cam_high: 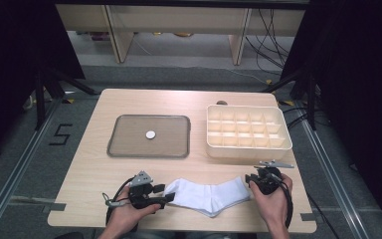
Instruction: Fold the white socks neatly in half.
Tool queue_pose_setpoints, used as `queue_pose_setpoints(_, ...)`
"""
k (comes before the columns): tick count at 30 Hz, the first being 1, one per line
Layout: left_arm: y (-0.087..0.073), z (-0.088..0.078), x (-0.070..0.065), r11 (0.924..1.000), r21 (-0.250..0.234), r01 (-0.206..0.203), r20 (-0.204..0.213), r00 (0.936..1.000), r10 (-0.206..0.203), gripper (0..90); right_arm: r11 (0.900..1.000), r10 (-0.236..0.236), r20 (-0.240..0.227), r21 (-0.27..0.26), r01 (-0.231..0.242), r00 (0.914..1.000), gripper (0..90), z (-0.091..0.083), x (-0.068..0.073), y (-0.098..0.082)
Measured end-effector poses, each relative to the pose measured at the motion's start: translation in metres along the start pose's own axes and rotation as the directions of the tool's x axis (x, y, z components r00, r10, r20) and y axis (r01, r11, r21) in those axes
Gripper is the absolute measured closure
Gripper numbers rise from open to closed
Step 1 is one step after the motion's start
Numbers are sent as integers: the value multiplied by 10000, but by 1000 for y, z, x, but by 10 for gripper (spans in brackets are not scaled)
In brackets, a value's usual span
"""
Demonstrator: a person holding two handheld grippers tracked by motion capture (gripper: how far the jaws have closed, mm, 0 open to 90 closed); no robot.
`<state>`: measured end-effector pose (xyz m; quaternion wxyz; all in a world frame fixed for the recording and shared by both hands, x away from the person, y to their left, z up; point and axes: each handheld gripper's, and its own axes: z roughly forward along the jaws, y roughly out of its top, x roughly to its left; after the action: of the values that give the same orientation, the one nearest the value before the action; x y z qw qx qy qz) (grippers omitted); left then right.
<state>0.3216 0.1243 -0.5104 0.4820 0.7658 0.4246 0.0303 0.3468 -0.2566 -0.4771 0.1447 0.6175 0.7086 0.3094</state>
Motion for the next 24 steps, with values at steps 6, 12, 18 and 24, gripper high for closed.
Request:
queue_pose_setpoints(6,5,-1,-1,9993,322,199,-19,9998,-199,453,9982,-475,-361,354,488,9982,713,-1,9,5)
queue_pose_setpoints(12,8,4,-4,9955,944,41,-219,9998,-21,447,9921,-599,-814,1052,684,9949,719,-2,25,6)
queue_pose_setpoints(18,8,9,-3,9874,1550,331,-123,9994,-315,448,9845,-910,-1421,1362,1106,9857,710,0,39,3)
queue_pose_setpoints(24,9,13,2,9849,1729,-50,-546,9984,146,502,9846,-917,-1869,1298,1171,9781,694,-3,42,4)
